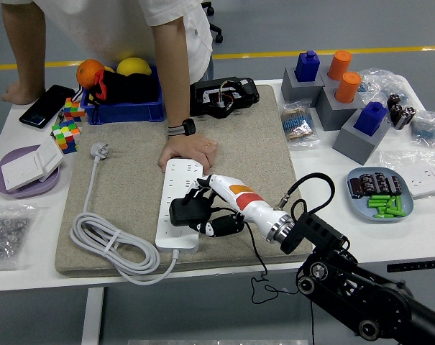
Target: Press the white button,pick up the black plug,place it near the board,insert it into the board
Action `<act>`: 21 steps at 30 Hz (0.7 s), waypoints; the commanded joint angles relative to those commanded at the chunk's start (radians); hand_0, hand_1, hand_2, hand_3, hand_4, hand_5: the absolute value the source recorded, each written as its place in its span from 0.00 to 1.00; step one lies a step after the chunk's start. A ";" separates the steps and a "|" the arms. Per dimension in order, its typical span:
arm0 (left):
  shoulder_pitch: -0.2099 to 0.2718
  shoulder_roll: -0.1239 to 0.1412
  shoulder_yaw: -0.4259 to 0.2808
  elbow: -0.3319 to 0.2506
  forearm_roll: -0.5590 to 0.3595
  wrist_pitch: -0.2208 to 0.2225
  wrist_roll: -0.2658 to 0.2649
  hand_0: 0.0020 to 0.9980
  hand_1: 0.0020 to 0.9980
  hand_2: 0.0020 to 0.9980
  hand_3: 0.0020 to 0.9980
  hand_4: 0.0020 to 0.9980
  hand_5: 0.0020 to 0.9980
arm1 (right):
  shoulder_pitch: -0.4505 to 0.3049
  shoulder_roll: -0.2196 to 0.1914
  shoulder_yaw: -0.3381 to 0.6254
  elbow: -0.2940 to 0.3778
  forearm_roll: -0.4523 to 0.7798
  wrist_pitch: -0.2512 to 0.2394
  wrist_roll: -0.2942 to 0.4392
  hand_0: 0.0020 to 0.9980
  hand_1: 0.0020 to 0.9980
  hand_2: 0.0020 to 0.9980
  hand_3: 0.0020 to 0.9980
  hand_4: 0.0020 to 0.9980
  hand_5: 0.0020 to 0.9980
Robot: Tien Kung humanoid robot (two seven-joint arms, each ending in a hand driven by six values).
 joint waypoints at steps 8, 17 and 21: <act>0.002 0.001 -0.005 0.000 -0.002 0.002 -0.001 0.65 0.64 0.63 0.68 0.53 0.10 | 0.017 0.021 -0.005 -0.050 -0.007 -0.008 -0.006 0.44 0.48 0.51 0.53 0.80 0.00; 0.003 0.001 -0.006 0.000 -0.002 0.002 -0.002 0.65 0.64 0.63 0.68 0.53 0.10 | 0.031 0.042 -0.015 -0.103 0.001 -0.026 -0.016 0.44 0.48 0.51 0.53 0.81 0.00; 0.001 0.002 -0.006 0.000 0.000 0.001 -0.002 0.65 0.64 0.63 0.68 0.53 0.10 | 0.035 0.043 -0.021 -0.112 0.000 -0.030 -0.024 0.44 0.48 0.51 0.53 0.80 0.00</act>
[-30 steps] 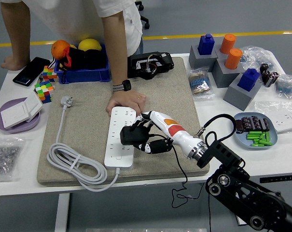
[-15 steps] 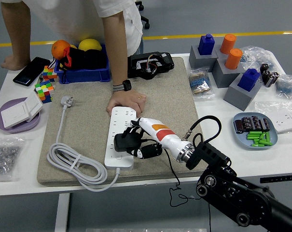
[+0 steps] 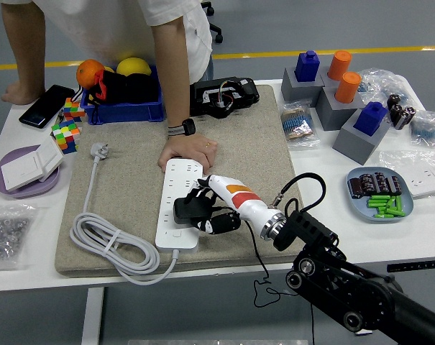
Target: Press the white button,pick up the black plug,place it near the board,insert it into the board
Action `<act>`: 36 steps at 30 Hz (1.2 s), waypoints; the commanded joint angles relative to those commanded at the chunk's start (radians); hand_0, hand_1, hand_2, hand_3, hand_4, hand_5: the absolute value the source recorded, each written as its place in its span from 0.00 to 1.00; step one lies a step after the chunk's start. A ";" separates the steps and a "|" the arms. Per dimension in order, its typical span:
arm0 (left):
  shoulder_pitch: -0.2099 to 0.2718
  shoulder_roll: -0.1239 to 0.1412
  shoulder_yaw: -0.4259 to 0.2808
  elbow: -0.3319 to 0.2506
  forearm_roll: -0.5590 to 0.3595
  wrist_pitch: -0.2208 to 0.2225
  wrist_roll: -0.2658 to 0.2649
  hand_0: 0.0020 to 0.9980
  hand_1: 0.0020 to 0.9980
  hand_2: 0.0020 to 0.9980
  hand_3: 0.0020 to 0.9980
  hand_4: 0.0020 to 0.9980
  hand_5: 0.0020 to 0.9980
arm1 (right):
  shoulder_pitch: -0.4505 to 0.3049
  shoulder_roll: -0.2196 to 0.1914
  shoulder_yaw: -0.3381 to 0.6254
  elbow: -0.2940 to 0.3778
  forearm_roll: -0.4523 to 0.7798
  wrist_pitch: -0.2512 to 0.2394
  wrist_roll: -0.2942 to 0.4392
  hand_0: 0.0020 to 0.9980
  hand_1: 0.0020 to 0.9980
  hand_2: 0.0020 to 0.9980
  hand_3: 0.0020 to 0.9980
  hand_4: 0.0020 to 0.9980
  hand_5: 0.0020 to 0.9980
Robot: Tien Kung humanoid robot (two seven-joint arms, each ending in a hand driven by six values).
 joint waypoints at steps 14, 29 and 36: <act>-0.001 0.000 -0.002 0.000 -0.004 0.002 0.000 0.65 0.64 0.63 0.68 0.53 0.10 | 0.002 0.000 0.002 0.002 -0.013 0.003 -0.014 0.44 0.47 0.50 0.53 0.82 0.00; -0.004 0.000 -0.001 0.000 0.001 0.002 0.000 0.65 0.64 0.63 0.68 0.52 0.11 | 0.000 -0.005 0.015 0.016 -0.038 0.005 -0.021 0.43 0.47 0.50 0.53 0.81 0.00; -0.002 0.000 -0.001 0.000 -0.007 0.002 0.000 0.65 0.64 0.63 0.67 0.52 0.10 | -0.004 -0.006 0.012 0.025 -0.053 0.004 -0.027 0.43 0.47 0.50 0.53 0.81 0.00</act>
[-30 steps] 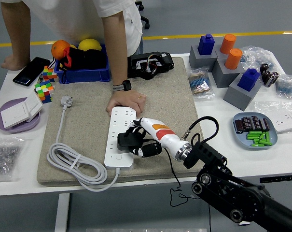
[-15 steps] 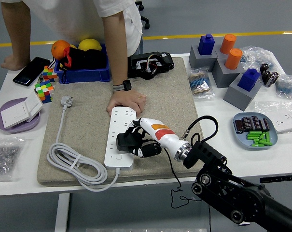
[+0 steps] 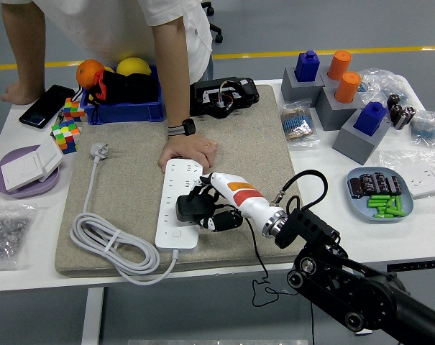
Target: Press the white button,pick up the black plug,place it near the board,insert it into the board
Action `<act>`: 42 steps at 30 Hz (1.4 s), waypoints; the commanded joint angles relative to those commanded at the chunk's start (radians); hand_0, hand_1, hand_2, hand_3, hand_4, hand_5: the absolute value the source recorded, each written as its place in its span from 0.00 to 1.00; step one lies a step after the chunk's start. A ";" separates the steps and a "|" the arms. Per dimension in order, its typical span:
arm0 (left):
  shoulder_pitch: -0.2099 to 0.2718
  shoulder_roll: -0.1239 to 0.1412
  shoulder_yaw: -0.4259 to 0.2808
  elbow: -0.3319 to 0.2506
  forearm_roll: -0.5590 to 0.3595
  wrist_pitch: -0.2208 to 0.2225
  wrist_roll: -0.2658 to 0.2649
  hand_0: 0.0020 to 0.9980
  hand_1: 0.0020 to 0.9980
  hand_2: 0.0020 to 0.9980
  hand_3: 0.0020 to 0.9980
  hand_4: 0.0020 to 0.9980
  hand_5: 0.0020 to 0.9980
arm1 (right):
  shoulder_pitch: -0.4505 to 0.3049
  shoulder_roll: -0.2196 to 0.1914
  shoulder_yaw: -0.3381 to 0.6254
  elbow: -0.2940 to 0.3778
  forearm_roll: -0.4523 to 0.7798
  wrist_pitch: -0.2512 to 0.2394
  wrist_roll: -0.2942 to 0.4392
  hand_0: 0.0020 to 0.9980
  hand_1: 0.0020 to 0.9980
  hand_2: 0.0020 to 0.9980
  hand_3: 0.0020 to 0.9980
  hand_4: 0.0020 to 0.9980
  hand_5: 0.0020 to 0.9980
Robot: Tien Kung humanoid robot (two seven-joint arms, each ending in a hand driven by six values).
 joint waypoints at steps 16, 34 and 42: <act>-0.006 0.002 0.004 0.000 0.002 -0.002 0.004 0.65 0.64 0.63 0.67 0.52 0.10 | -0.004 0.004 -0.020 0.001 -0.024 -0.006 -0.003 0.42 0.46 0.50 0.53 0.82 0.00; -0.004 0.005 0.009 0.000 -0.001 -0.003 0.006 0.65 0.64 0.63 0.67 0.52 0.10 | 0.002 0.006 -0.011 -0.006 -0.036 -0.010 0.001 0.42 0.46 0.50 0.53 0.82 0.00; -0.005 0.005 0.008 0.000 0.002 -0.004 0.007 0.65 0.64 0.63 0.67 0.52 0.10 | 0.007 0.002 -0.004 -0.008 -0.037 -0.006 0.001 0.42 0.46 0.50 0.52 0.82 0.00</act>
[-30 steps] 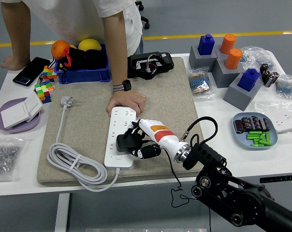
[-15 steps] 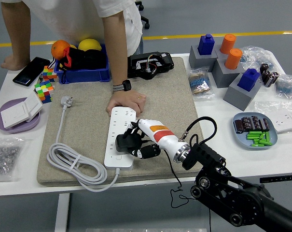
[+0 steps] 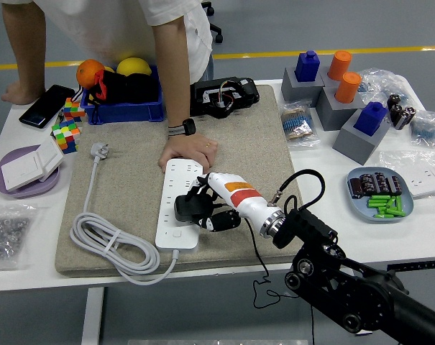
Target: Press the white button,pick up the black plug,place it near the board,insert it into the board
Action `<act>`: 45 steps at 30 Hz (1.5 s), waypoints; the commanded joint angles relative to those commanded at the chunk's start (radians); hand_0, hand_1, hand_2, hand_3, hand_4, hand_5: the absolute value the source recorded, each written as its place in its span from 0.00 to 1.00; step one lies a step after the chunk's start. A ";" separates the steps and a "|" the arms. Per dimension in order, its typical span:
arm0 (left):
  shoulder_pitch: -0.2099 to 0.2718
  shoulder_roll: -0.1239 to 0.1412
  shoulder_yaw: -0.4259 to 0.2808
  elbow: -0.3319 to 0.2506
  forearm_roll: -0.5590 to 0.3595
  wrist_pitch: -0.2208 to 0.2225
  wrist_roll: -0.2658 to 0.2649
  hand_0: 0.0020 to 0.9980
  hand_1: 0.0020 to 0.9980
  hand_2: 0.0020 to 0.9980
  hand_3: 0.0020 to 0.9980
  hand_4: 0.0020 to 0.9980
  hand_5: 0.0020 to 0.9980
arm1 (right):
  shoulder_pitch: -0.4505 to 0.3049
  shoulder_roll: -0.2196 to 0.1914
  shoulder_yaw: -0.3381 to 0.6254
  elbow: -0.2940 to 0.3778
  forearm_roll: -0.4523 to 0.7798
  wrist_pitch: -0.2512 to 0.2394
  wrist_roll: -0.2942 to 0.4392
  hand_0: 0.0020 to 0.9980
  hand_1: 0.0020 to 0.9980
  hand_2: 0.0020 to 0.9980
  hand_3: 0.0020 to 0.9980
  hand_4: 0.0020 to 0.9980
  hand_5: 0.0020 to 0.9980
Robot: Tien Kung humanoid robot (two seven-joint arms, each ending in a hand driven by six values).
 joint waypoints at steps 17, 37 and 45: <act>0.007 -0.001 -0.002 0.000 0.001 0.000 -0.001 0.65 0.64 0.63 0.67 0.52 0.09 | -0.014 -0.002 -0.005 0.005 0.006 0.004 -0.003 0.41 0.46 0.50 0.52 0.82 0.00; 0.014 0.000 -0.017 0.000 0.010 0.002 -0.002 0.65 0.64 0.63 0.67 0.53 0.09 | -0.006 0.004 -0.018 0.048 -0.207 -0.001 -0.136 0.41 0.46 0.50 0.52 0.82 0.00; 0.016 0.000 -0.027 0.000 0.020 0.002 -0.001 0.65 0.64 0.63 0.67 0.52 0.09 | -0.011 0.004 -0.025 0.069 -0.205 0.000 -0.148 0.41 0.46 0.49 0.52 0.82 0.00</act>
